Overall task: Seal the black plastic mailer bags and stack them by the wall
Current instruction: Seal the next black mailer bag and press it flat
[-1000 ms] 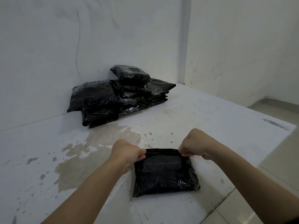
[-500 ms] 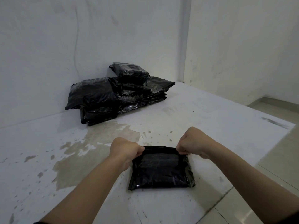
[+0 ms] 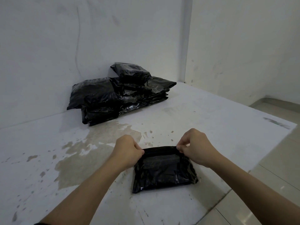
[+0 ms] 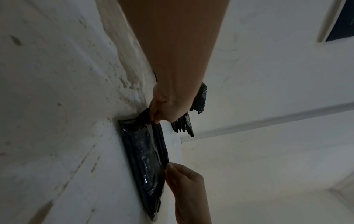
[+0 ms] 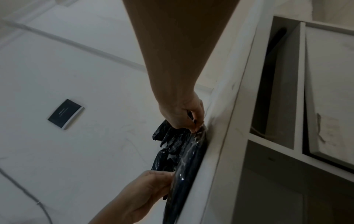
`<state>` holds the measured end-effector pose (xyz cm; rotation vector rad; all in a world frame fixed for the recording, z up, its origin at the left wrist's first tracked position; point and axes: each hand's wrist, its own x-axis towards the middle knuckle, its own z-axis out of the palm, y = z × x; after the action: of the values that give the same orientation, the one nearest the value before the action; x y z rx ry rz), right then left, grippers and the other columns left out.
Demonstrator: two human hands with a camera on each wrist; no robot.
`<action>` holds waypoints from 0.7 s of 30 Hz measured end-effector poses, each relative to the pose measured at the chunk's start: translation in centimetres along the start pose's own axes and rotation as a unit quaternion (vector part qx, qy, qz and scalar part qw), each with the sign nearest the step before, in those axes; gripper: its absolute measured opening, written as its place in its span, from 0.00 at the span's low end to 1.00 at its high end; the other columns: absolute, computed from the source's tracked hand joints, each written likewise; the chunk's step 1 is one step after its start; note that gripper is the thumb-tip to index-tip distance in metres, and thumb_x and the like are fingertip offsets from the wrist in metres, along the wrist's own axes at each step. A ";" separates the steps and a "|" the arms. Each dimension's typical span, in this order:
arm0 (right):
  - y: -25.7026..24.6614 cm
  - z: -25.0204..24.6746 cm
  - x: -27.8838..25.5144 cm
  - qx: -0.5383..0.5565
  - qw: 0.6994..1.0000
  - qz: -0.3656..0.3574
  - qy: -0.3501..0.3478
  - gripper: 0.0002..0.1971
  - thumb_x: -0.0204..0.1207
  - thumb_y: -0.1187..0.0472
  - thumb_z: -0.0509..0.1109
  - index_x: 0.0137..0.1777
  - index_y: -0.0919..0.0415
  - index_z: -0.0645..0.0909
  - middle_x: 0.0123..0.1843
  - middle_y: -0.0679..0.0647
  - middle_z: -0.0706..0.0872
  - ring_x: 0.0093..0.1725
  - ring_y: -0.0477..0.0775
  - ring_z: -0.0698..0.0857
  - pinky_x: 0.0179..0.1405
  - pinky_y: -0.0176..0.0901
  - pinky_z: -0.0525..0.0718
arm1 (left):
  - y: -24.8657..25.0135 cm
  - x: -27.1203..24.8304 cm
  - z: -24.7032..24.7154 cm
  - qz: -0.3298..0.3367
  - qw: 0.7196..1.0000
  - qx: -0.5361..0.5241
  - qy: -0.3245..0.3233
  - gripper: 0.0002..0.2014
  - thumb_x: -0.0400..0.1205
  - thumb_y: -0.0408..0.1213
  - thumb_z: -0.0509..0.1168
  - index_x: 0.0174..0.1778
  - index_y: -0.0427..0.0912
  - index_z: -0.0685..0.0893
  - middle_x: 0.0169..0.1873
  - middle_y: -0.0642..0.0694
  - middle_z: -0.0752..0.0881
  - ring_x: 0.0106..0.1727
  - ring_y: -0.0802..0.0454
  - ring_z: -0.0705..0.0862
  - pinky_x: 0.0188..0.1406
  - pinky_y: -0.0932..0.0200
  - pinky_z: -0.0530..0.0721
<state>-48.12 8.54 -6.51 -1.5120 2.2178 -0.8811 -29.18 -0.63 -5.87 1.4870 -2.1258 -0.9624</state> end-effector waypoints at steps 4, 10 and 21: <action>0.5 -0.1 -0.4 -0.032 0.999 -0.040 0.009 0.07 0.77 0.64 0.71 0.44 0.60 0.91 0.53 0.53 0.79 0.49 0.47 0.79 0.38 0.14 0.71 | -0.3 0.0 -0.5 0.033 0.999 0.013 -0.024 0.07 0.80 0.33 0.70 0.35 0.38 0.89 0.31 0.49 0.85 0.31 0.60 0.80 0.23 0.75 0.71; 1.6 0.1 -0.6 0.001 0.996 -0.081 0.033 0.05 0.75 0.64 0.74 0.43 0.58 0.92 0.45 0.45 0.77 0.44 0.37 0.77 0.42 0.14 0.68 | -1.5 -0.5 -0.9 0.112 0.994 0.011 -0.009 0.12 0.76 0.28 0.72 0.29 0.45 0.83 0.37 0.52 0.83 0.34 0.62 0.81 0.30 0.76 0.75; 3.9 0.9 -1.4 0.012 0.953 -0.292 0.077 0.05 0.66 0.68 0.74 0.37 0.59 0.91 0.39 0.42 0.86 0.39 0.32 0.82 0.40 0.18 0.76 | -3.1 -0.6 -0.8 0.251 0.967 0.010 -0.033 0.21 0.77 0.22 0.68 0.58 0.53 0.86 0.42 0.62 0.86 0.42 0.72 0.83 0.42 0.81 0.76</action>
<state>-49.88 10.51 -9.80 -2.2032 1.8561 -1.2184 -26.38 -0.92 -7.46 0.8555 -2.3919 -0.8068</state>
